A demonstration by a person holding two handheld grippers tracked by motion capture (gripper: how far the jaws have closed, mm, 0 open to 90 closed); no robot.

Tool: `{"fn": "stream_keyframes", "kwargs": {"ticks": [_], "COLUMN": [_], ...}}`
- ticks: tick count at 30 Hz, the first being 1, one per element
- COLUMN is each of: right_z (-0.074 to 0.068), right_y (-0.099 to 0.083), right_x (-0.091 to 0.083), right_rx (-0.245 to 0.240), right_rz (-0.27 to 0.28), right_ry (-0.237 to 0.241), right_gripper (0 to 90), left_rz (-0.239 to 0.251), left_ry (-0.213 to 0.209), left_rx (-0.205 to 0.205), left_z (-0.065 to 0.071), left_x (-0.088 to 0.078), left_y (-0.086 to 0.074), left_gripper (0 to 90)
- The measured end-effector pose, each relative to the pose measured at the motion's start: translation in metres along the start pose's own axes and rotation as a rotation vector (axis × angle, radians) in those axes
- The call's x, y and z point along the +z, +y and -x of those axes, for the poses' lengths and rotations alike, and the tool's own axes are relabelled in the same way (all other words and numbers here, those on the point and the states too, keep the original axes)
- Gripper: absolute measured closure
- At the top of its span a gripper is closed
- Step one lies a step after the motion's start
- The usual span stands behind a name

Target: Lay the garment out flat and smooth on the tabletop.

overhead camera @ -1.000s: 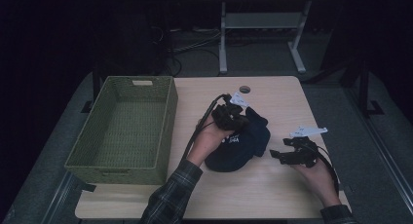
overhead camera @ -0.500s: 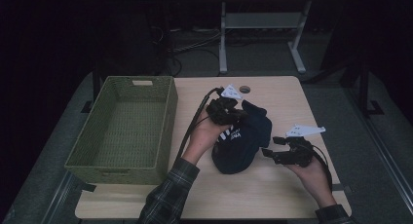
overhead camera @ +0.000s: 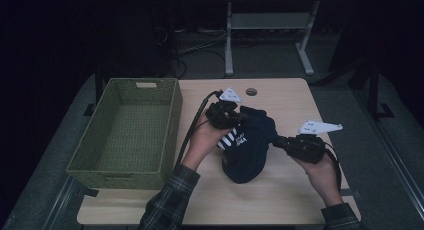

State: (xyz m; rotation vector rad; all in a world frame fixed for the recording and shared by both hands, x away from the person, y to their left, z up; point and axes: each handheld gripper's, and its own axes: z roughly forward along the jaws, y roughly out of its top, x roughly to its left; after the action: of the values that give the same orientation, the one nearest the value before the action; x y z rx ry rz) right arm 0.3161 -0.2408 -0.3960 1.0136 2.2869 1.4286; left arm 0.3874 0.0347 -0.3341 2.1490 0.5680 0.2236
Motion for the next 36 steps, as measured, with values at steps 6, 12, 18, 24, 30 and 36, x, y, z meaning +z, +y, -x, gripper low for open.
{"fn": "stream_keyframes", "kwargs": {"ticks": [6,12,18,24,30,36], "right_z": [-0.001,-0.004,-0.011,-0.022,-0.026,-0.03], "right_y": [0.015,0.035,0.058,0.062,0.056,0.047], "right_x": [-0.005,-0.009,-0.01,0.008,0.029,0.051], "right_rx": [-0.012,-0.033,-0.08,-0.111,-0.113,-0.104], "right_rz": [0.036,0.07,0.085,0.042,0.003,-0.034], "right_ry": [0.031,0.055,0.064,0.09,0.122,0.155], "right_gripper": [84.7,85.4,86.0,86.0,85.9,85.7], "left_rz": [0.006,0.006,0.015,-0.006,-0.031,-0.046], "left_ry": [0.0,-0.018,-0.045,-0.054,-0.045,-0.021], "left_rx": [-0.008,-0.017,-0.029,-0.05,-0.082,-0.13], "left_z": [-0.003,-0.003,0.0,0.001,-0.004,-0.01], "left_x": [-0.005,-0.004,0.002,0.01,0.013,0.01], "left_y": [-0.007,-0.014,-0.02,-0.034,-0.053,-0.07], "left_gripper": [84.9,84.6,84.2,84.2,83.2,70.7]}}
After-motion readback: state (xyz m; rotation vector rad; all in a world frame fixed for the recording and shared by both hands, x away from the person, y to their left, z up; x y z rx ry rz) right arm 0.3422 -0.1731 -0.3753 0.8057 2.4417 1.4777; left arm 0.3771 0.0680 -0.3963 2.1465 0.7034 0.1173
